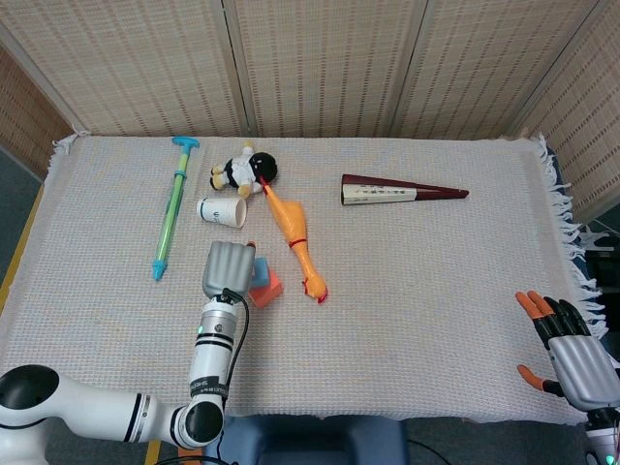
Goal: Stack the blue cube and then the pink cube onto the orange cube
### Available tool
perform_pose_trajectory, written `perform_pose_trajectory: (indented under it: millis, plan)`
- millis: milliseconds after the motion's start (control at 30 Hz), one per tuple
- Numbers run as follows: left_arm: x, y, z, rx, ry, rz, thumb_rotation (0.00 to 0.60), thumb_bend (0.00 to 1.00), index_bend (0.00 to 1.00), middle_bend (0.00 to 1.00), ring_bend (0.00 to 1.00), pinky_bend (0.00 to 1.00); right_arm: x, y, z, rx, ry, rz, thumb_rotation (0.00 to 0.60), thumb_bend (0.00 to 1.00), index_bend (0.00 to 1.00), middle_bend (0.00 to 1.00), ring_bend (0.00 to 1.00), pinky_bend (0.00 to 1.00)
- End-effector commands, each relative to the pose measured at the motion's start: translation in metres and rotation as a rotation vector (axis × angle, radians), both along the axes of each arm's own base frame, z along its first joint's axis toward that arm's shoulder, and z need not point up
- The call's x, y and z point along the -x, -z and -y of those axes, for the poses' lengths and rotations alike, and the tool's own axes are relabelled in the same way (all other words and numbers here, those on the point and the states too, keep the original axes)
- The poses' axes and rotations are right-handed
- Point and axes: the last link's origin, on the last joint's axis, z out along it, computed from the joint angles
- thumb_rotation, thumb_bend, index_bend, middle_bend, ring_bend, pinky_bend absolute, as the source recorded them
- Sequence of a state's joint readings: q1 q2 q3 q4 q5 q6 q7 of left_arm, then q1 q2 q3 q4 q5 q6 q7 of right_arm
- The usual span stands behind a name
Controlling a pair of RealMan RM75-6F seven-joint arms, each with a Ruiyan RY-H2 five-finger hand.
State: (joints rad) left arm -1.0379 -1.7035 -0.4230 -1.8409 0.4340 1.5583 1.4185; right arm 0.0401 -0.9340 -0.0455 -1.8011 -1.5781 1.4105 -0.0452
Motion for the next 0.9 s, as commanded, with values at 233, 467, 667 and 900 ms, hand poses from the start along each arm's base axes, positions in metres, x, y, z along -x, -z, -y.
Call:
perform_pose_trajectory:
  millis: [233,467,667,900]
  plan:
    - [-0.006,0.002,0.002,0.006,0.006,-0.004,0.6,0.32,0.69,1.0,1.0,1.0,-0.001,0.0,0.0,-0.001,-0.002,0.002,0.6,0.12,0.0,0.0,0.0,0.0]
    - [-0.012,0.007,0.002,0.012,0.022,-0.007,0.6,0.32,0.68,1.0,1.0,1.0,-0.001,0.0,0.0,-0.003,-0.004,0.006,0.6,0.12,0.0,0.0,0.0,0.0]
    - [-0.013,0.01,0.001,0.012,0.025,-0.015,0.6,0.32,0.68,1.0,1.0,1.0,0.0,-0.002,0.0,0.003,0.0,0.008,0.6,0.11,0.0,0.0,0.0,0.0]
    - [-0.012,0.011,-0.002,0.012,0.021,-0.011,0.6,0.32,0.64,1.0,1.0,1.0,0.0,-0.003,0.0,0.006,0.001,0.009,0.6,0.12,0.0,0.0,0.0,0.0]
